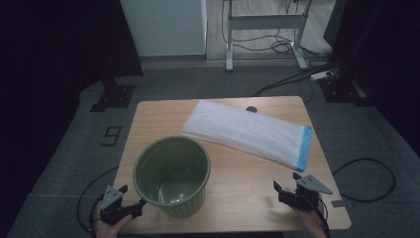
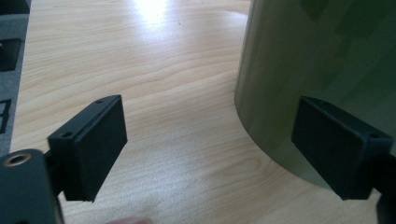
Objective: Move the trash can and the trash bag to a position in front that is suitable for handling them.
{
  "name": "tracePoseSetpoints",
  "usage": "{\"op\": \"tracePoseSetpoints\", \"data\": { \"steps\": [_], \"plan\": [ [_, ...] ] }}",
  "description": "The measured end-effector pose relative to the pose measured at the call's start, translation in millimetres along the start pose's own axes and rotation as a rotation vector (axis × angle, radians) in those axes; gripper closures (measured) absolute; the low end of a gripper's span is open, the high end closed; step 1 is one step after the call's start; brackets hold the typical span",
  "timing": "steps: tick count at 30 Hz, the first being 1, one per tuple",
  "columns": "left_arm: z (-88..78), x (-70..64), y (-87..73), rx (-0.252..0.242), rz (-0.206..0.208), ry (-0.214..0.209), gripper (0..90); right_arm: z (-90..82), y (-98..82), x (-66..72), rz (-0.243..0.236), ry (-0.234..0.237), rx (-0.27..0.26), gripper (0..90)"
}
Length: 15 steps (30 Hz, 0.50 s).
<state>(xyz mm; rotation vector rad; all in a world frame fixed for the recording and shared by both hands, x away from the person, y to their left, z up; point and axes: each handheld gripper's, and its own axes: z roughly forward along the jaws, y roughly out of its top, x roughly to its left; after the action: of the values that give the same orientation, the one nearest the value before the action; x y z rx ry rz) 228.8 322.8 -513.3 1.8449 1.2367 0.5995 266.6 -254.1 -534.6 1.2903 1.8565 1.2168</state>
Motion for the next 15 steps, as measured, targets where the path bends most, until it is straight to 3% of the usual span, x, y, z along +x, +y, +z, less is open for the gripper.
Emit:
{"op": "tracePoseSetpoints", "data": {
  "steps": [3, 4, 7, 8, 9, 11, 12, 13, 15],
  "plan": [
    [-3.3, 0.7, -0.2, -0.008, 0.001, -0.001, 9.9, -1.5, -2.4, -7.6, 0.039, -0.008, -0.005, 17.9],
    [-8.5, 1.4, 0.2, -0.036, -0.004, -0.018, 10.1, -1.7, -3.4, -9.7, 0.048, -0.009, -0.001, 18.1],
    [-14.5, 0.3, 0.7, -0.057, 0.008, -0.035, 11.4, -2.4, -5.1, -12.2, 0.060, -0.012, 0.001, 19.2],
    [-20.7, -2.1, 0.7, -0.071, 0.026, -0.071, 11.9, -2.2, -5.2, -12.2, 0.060, -0.009, 0.001, 19.3],
    [-20.7, -2.1, 0.7, -0.071, 0.026, -0.071, 12.2, -2.2, -5.2, -12.2, 0.060, -0.009, 0.001, 19.3],
    [-25.0, -5.0, -0.9, -0.083, 0.040, -0.113, 13.2, -0.8, -5.0, -11.0, 0.035, -0.010, 0.012, 19.7],
    [-25.8, -8.5, -1.2, -0.080, 0.065, -0.151, 13.3, -0.4, -5.1, -10.5, 0.029, -0.010, 0.017, 19.7],
    [-25.8, -8.5, -1.2, -0.080, 0.065, -0.151, 13.4, 0.0, -5.2, -10.0, 0.027, -0.009, 0.018, 19.7],
    [-25.7, -13.7, 0.5, -0.079, 0.097, -0.190, 13.4, 0.2, -5.2, -9.8, 0.026, -0.007, 0.020, 19.8]
  ]
}}
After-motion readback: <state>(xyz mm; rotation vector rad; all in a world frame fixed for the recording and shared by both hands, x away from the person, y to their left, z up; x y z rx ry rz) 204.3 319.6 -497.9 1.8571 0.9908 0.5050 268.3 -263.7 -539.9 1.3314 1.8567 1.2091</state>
